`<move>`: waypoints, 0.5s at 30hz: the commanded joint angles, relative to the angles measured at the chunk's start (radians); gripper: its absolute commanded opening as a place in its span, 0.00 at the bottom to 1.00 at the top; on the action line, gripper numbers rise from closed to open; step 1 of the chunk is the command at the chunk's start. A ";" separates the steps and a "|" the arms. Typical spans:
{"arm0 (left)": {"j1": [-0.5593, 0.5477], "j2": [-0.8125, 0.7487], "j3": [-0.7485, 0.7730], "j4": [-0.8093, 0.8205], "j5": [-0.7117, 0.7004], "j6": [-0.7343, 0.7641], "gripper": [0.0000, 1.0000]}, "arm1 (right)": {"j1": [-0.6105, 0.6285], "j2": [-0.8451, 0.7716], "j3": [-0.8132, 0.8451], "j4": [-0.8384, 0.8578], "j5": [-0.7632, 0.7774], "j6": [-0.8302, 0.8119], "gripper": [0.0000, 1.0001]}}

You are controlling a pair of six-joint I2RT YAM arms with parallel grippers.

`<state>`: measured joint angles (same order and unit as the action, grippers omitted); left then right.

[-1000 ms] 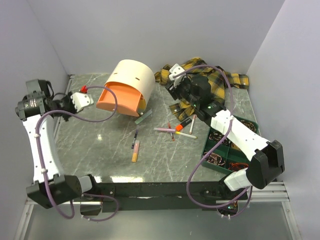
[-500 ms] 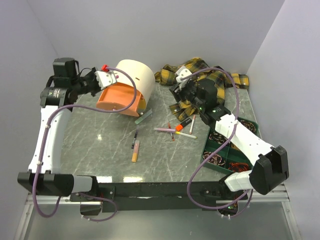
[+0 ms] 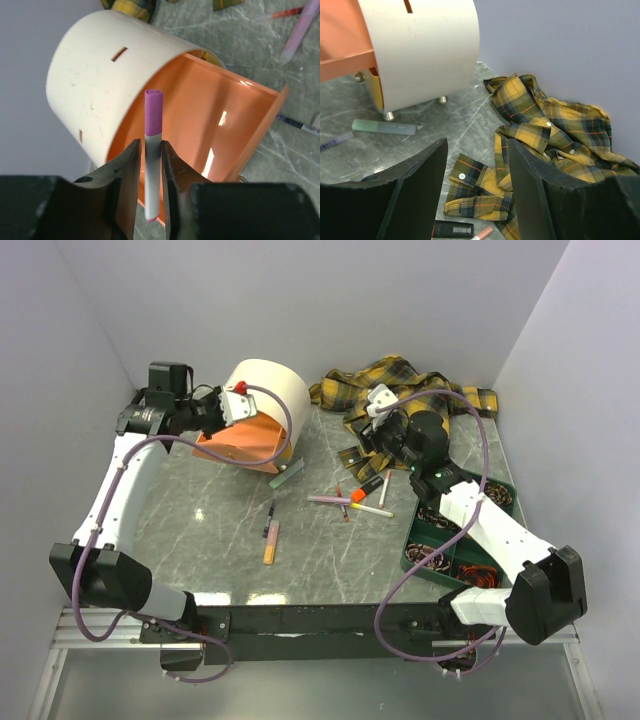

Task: Sort the stationery into containers
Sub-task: Place the pen in the drawer.

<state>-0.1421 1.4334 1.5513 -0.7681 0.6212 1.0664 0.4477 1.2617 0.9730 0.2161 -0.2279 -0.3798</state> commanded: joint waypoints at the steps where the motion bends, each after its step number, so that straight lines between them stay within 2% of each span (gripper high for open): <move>1: -0.008 -0.001 -0.029 0.015 -0.021 0.049 0.34 | -0.017 -0.021 -0.007 0.055 -0.010 -0.004 0.60; 3: -0.007 -0.007 -0.051 0.061 -0.021 0.029 0.44 | -0.020 -0.019 0.003 0.052 -0.010 -0.005 0.60; 5: -0.007 -0.014 -0.054 0.082 -0.009 0.018 0.49 | -0.021 -0.019 0.009 0.045 -0.011 -0.008 0.60; 9: -0.007 -0.048 -0.008 0.177 -0.035 -0.135 0.59 | -0.024 -0.021 0.032 -0.030 -0.066 -0.045 0.65; 11: -0.007 -0.082 0.012 0.288 -0.093 -0.233 0.62 | -0.023 -0.018 0.044 -0.088 -0.131 -0.068 0.70; 12: -0.007 -0.131 0.007 0.330 -0.173 -0.331 0.68 | -0.024 -0.016 0.050 -0.142 -0.201 -0.076 0.71; 15: -0.001 -0.247 -0.054 0.412 -0.259 -0.382 0.84 | -0.023 -0.010 0.058 -0.240 -0.350 -0.111 0.73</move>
<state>-0.1455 1.3785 1.5005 -0.5537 0.4946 0.8600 0.4301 1.2617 0.9783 0.1154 -0.3515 -0.4362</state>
